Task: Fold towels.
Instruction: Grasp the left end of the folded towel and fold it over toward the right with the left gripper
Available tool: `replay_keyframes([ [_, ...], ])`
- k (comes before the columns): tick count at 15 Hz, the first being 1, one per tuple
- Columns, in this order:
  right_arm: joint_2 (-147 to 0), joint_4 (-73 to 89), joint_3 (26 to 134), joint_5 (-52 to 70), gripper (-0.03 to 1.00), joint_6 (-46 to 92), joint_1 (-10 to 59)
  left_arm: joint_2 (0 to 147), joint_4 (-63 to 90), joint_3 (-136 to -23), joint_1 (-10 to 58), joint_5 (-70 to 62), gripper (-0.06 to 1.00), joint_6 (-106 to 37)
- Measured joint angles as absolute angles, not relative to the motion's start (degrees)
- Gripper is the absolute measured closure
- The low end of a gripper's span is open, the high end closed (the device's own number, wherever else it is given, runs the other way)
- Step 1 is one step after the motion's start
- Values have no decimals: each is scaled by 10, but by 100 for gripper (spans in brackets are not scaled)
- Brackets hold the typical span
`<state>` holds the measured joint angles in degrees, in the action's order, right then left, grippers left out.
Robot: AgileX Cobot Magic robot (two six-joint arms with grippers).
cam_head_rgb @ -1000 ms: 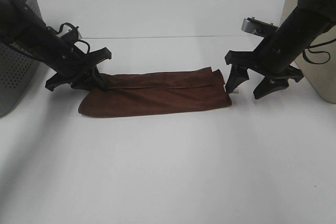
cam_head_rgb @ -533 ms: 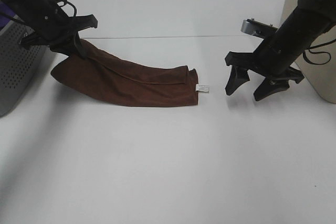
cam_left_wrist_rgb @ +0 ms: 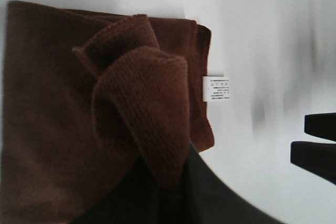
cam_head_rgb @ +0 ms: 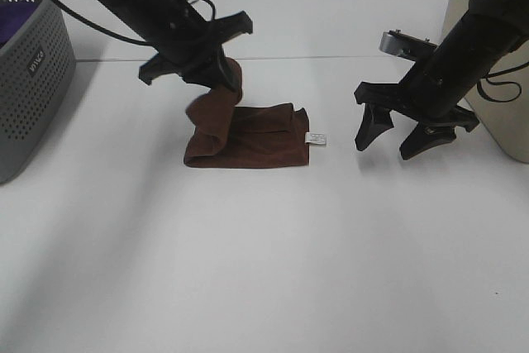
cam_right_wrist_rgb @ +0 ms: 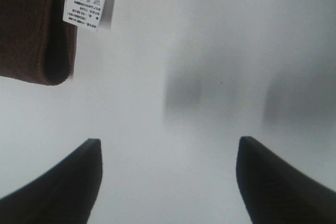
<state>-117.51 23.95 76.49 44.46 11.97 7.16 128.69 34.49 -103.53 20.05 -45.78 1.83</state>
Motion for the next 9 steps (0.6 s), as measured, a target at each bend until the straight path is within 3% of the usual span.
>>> replay_keyframes([
  [6, -1175, 239, 765, 445, 27, 118, 72, 1349, 399, -1035, 269, -340, 85, 20],
  [8, -1175, 241, 765, 445, 27, 118, 72, 1354, 414, -1035, 274, -320, 66, 29],
  [9, -1175, 241, 765, 445, 27, 118, 72, 1354, 428, -1035, 275, -308, 51, 33],
])
